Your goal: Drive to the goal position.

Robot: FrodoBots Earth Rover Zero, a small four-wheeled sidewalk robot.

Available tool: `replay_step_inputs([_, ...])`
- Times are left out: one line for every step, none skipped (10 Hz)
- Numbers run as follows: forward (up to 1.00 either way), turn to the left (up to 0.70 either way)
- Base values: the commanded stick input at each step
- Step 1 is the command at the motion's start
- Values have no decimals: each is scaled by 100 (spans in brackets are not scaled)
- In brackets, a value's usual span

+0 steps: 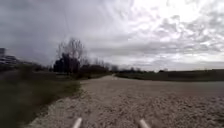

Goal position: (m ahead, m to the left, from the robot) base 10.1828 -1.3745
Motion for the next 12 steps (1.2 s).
replay_step_inputs([50, -50])
replay_step_inputs([50, -50])
replay_step_inputs([50, -50])
replay_step_inputs([50, -47])
replay_step_inputs([50, 0])
replay_step_inputs([50, 0])
replay_step_inputs([50, 0])
replay_step_inputs([50, 0])
replay_step_inputs([50, 0])
replay_step_inputs([50, 0])
replay_step_inputs([50, 0])
replay_step_inputs([50, 0])
